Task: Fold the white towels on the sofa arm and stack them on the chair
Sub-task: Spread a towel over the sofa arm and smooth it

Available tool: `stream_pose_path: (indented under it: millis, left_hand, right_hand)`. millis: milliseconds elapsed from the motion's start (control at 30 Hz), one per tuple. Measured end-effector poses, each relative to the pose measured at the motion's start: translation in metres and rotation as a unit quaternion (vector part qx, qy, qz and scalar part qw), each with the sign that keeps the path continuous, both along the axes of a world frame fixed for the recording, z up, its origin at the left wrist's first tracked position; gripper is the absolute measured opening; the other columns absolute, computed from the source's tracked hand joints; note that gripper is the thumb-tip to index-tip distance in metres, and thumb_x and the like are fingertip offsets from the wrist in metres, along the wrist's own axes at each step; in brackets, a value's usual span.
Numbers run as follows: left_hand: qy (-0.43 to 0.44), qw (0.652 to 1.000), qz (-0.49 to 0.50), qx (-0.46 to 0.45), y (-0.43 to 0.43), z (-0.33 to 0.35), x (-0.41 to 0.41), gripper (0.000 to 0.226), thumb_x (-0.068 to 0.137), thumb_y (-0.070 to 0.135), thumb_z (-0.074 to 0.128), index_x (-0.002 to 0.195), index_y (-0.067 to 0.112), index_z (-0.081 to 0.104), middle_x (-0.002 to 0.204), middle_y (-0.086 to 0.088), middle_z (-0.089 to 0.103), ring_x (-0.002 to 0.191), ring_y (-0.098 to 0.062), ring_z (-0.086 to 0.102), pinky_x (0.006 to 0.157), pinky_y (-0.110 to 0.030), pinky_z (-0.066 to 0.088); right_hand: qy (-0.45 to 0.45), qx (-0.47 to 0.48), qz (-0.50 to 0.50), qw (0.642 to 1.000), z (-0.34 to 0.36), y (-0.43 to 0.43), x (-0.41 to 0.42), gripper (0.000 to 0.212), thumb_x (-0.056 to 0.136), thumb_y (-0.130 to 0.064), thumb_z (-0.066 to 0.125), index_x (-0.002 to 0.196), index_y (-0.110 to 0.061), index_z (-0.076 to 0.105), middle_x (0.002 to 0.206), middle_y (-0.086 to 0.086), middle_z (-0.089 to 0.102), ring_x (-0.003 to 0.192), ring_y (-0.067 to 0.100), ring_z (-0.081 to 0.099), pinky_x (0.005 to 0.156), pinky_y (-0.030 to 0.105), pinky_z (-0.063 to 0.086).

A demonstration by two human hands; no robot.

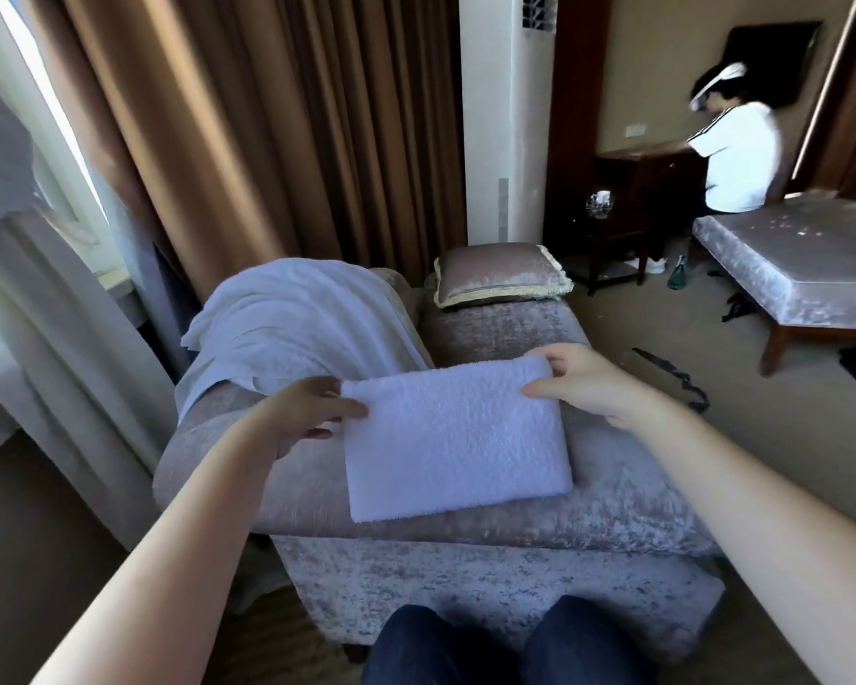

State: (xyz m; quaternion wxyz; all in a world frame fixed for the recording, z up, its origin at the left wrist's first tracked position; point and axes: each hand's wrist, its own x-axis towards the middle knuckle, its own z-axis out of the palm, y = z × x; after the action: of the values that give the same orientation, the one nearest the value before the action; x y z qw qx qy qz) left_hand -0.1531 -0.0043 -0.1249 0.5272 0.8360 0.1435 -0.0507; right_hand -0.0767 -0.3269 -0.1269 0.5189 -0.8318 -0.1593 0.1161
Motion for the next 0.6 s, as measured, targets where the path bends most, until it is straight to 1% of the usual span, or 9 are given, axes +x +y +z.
stream_pose_path:
  millis: [67,100,133,200,267,333,433,500,600]
  left_hand:
    - [-0.103,0.994,-0.010,0.031,-0.010,0.018,0.005,0.035,0.079,0.020,0.078,0.107,0.016,0.059,0.109,-0.001,0.066,0.101,-0.017,0.061,0.086,-0.033,0.050]
    - [-0.170,0.984,-0.015,0.051,-0.016,0.026,0.008,0.033,0.078,0.020,0.078,0.106,0.018,0.061,0.105,0.001,0.067,0.094,-0.013,0.061,0.081,-0.028,0.049]
    - [-0.236,0.969,-0.015,0.077,-0.023,0.032,0.010,0.033,0.077,0.018,0.078,0.106,0.022,0.061,0.102,0.006,0.066,0.085,-0.008,0.059,0.075,-0.021,0.046]
    - [-0.351,0.921,-0.020,0.166,-0.037,0.036,0.010,0.040,0.076,0.011,0.076,0.109,0.029,0.060,0.099,0.017,0.061,0.075,-0.002,0.051,0.068,-0.011,0.040]
    - [-0.431,0.866,-0.059,0.246,-0.048,0.023,0.007,0.048,0.071,0.000,0.074,0.107,0.026,0.057,0.097,0.019,0.055,0.076,-0.004,0.047,0.066,-0.008,0.037]
    - [-0.452,0.836,-0.100,0.295,-0.056,-0.005,0.002,0.048,0.065,-0.003,0.073,0.102,0.021,0.054,0.095,0.013,0.050,0.075,-0.005,0.044,0.066,-0.013,0.037]
    - [-0.441,0.794,-0.152,0.390,-0.060,-0.059,-0.009,0.039,0.064,0.013,0.062,0.097,0.023,0.047,0.097,0.007,0.046,0.080,-0.022,0.052,0.066,-0.031,0.037]
    - [-0.431,0.771,-0.164,0.439,-0.063,-0.090,-0.021,0.030,0.067,0.022,0.053,0.096,0.021,0.048,0.099,0.003,0.047,0.079,-0.025,0.052,0.066,-0.034,0.035]
    - [-0.413,0.784,-0.154,0.438,-0.065,-0.112,-0.034,0.030,0.069,0.019,0.048,0.099,0.018,0.048,0.104,-0.002,0.050,0.081,-0.026,0.053,0.069,-0.034,0.037]
  right_hand:
    - [-0.084,0.016,-0.030,0.996,0.022,-0.010,0.003,0.029,0.080,-0.002,0.069,0.107,-0.010,0.063,0.101,0.005,0.067,0.092,0.011,0.062,0.078,0.028,0.049]
    - [-0.136,0.018,-0.045,0.990,0.033,-0.016,0.003,0.034,0.077,0.000,0.068,0.109,-0.009,0.063,0.103,0.007,0.067,0.092,0.011,0.060,0.076,0.025,0.047]
    - [-0.192,0.007,-0.059,0.980,0.042,-0.021,0.003,0.041,0.074,0.002,0.067,0.112,-0.013,0.064,0.107,0.004,0.066,0.093,0.010,0.058,0.075,0.023,0.045]
    - [-0.311,-0.046,-0.086,0.945,0.049,-0.030,-0.002,0.049,0.071,0.000,0.067,0.116,-0.017,0.063,0.110,-0.001,0.061,0.097,0.012,0.054,0.076,0.026,0.041]
    - [-0.419,-0.104,-0.109,0.895,0.036,-0.038,-0.012,0.038,0.070,-0.005,0.066,0.106,-0.013,0.064,0.102,0.003,0.059,0.094,0.021,0.050,0.075,0.033,0.038]
    - [-0.477,-0.168,-0.113,0.855,0.000,-0.049,-0.020,0.037,0.064,-0.003,0.069,0.099,-0.013,0.062,0.096,0.004,0.057,0.090,0.027,0.049,0.072,0.037,0.040]
    - [-0.492,-0.262,-0.064,0.828,-0.069,-0.066,-0.037,0.063,0.048,0.002,0.083,0.100,-0.021,0.055,0.095,-0.002,0.055,0.092,0.019,0.046,0.078,0.031,0.036]
    - [-0.490,-0.280,-0.029,0.825,-0.101,-0.072,-0.052,0.070,0.043,0.001,0.087,0.099,-0.023,0.052,0.096,-0.005,0.053,0.091,0.016,0.046,0.080,0.027,0.038]
    - [-0.480,-0.255,-0.031,0.839,-0.120,-0.072,-0.061,0.066,0.045,0.005,0.082,0.099,-0.021,0.054,0.097,-0.002,0.053,0.092,0.017,0.048,0.082,0.024,0.037]
